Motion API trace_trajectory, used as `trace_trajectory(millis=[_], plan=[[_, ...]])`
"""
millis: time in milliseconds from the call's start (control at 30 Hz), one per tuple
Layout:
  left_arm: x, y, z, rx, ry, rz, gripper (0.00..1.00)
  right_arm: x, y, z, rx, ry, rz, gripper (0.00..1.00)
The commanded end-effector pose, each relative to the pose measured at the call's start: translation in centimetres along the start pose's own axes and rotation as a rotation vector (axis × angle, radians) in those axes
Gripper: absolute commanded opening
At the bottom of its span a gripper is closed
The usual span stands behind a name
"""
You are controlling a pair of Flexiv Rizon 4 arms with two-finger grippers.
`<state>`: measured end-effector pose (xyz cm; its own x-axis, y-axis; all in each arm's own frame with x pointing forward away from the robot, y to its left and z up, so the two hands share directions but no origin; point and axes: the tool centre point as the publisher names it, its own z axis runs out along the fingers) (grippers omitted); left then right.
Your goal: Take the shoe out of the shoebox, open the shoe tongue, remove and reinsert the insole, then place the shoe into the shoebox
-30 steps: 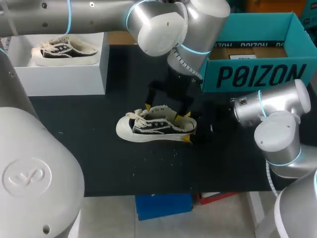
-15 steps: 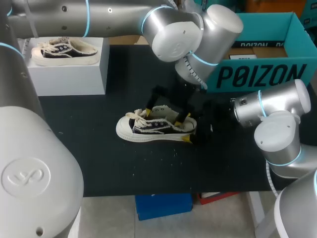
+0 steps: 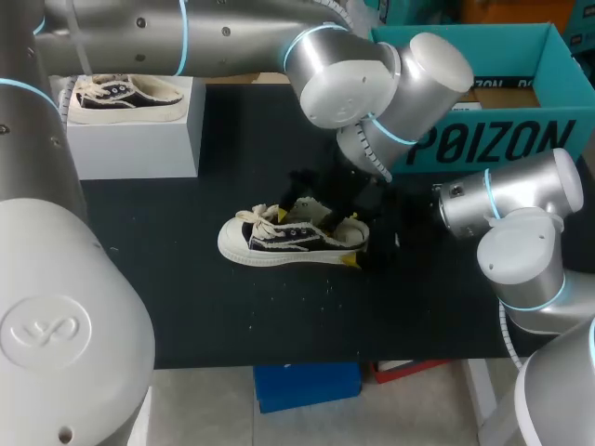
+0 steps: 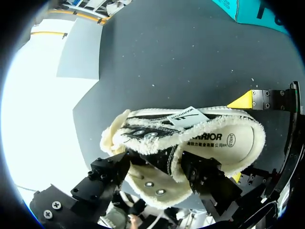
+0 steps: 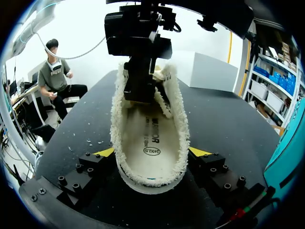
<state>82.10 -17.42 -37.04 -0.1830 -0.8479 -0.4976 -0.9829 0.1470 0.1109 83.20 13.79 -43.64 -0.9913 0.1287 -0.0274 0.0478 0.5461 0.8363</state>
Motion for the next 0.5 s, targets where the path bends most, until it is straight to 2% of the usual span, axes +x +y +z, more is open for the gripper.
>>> trace_trajectory(millis=[33, 100, 167, 200, 233, 500], plan=[[0.1, 0.0, 0.1, 0.009, -0.008, -0.01, 0.39, -0.1, -0.1, 0.2, 0.0, -0.002, 0.001, 0.0], [0.1, 0.0, 0.2, 0.01, -0.009, -0.01, 0.31, -0.1, -0.1, 0.2, 0.0, -0.002, 0.001, 0.0], [0.0, 0.0, 0.2, 0.02, -0.008, -0.014, 0.27, -0.1, -0.1, 0.2, 0.0, -0.002, 0.001, 0.0], [-0.1, 0.0, 0.1, 0.026, -0.01, -0.016, 0.16, -0.1, -0.1, 0.2, 0.0, -0.002, 0.001, 0.0], [-0.1, 0.0, 0.0, 0.027, -0.011, -0.017, 0.0, -0.1, -0.1, 0.2, 0.0, -0.002, 0.001, 0.0], [-0.5, -0.1, -0.9, 0.079, 0.001, -0.028, 0.0, -0.1, -0.1, 0.2, 0.0, -0.002, 0.001, 0.0]])
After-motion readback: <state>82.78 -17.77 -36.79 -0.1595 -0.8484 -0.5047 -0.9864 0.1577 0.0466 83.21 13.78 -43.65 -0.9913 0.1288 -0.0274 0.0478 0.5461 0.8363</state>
